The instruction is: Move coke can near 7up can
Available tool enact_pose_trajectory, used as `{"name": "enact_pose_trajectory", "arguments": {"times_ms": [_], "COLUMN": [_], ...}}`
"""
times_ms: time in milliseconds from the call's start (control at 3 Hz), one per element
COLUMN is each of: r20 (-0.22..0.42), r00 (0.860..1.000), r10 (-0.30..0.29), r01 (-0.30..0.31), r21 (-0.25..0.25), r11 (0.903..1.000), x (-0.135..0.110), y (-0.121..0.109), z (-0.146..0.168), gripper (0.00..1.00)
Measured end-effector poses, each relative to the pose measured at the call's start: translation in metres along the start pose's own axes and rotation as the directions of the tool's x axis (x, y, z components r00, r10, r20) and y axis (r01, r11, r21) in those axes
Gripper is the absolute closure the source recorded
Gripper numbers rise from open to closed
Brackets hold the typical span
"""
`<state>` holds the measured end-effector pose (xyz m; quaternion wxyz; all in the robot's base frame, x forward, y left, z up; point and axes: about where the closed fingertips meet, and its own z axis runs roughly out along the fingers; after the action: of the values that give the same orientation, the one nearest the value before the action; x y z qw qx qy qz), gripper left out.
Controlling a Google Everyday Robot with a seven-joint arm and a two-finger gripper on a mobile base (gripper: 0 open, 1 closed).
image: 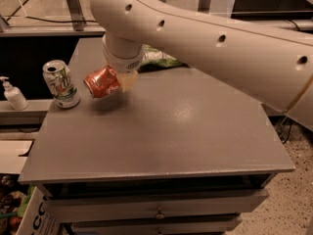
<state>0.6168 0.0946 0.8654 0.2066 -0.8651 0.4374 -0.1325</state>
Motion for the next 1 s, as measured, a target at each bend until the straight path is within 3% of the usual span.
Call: {"name": "enact_pose_trajectory", "arguments": {"times_ms": [333,667,1000], "r20": [0.001,-0.008,-0.011], "r00": [1.000,1.000,1.000], "r10": [0.002,0.002,0.002], "r01": [-0.002,-0.002,-0.003], "r21": [-0.006,-0.024,-0.038], "r11": [1.0000,0.9997,0.9993], "x": [-0.013,-0.017,-0.019], "y": [-0.007,-0.010,-0.011], "z": [0.009,0.020,0.028], "gripper": [1.00,0.83,0.59]}}
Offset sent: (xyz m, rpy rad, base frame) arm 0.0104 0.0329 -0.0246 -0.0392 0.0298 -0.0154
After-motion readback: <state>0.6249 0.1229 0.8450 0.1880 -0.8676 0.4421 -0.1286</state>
